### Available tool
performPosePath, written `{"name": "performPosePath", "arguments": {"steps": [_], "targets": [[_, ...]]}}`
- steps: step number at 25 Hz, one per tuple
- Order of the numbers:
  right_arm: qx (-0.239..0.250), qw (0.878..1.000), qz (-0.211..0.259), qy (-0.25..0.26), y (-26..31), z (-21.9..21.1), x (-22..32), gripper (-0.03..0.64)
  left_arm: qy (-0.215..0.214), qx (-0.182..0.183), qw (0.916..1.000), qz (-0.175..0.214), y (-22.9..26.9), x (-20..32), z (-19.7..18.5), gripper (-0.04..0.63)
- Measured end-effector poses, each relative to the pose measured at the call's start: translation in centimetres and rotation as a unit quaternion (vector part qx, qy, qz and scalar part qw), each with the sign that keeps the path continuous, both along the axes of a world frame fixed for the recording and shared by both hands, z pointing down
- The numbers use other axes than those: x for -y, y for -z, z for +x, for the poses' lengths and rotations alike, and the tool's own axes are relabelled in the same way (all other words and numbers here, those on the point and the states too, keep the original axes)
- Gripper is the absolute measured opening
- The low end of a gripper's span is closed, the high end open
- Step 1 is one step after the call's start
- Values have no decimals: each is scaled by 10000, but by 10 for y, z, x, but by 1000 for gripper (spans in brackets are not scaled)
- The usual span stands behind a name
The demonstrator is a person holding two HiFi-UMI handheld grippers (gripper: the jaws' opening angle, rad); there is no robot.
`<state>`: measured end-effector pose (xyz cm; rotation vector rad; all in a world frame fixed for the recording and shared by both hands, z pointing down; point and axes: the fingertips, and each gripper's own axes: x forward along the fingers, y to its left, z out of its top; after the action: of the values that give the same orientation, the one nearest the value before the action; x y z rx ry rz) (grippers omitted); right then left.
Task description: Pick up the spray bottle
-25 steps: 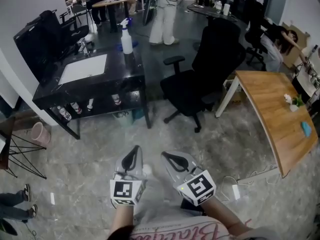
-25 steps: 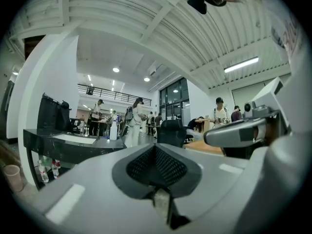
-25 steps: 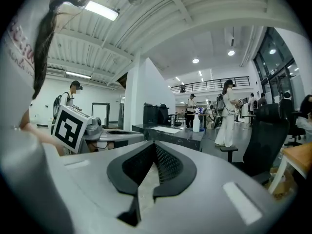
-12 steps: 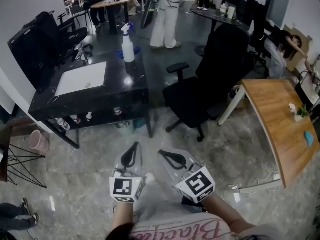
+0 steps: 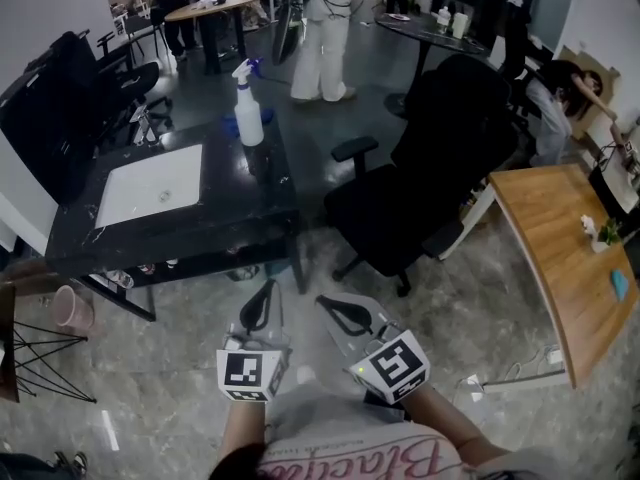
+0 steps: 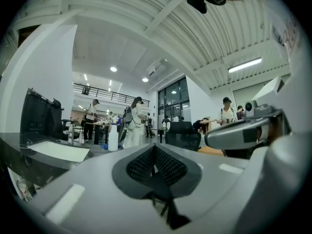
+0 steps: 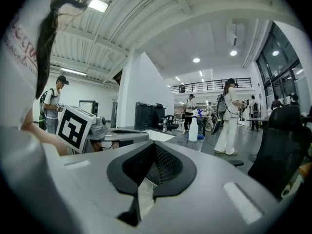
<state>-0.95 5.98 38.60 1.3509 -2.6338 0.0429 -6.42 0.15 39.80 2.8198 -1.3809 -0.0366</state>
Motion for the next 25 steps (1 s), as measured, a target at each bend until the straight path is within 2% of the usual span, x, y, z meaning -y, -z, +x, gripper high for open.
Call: {"name": "performPosePath", "arguments": {"steps": [9,17,25], "targets": [[26,9998,-103,181,-5,-16,67,2,34,-13,10000,9,1,67,-7,-2],[90,9995,-188,238,-7,-27,106,2,85,40,10000,-29,-4,102,-15,-2],[129,9991,-388,107,-20,-20,138,2,131,-26,9997,-215,-16,134,-13,-2]]}}
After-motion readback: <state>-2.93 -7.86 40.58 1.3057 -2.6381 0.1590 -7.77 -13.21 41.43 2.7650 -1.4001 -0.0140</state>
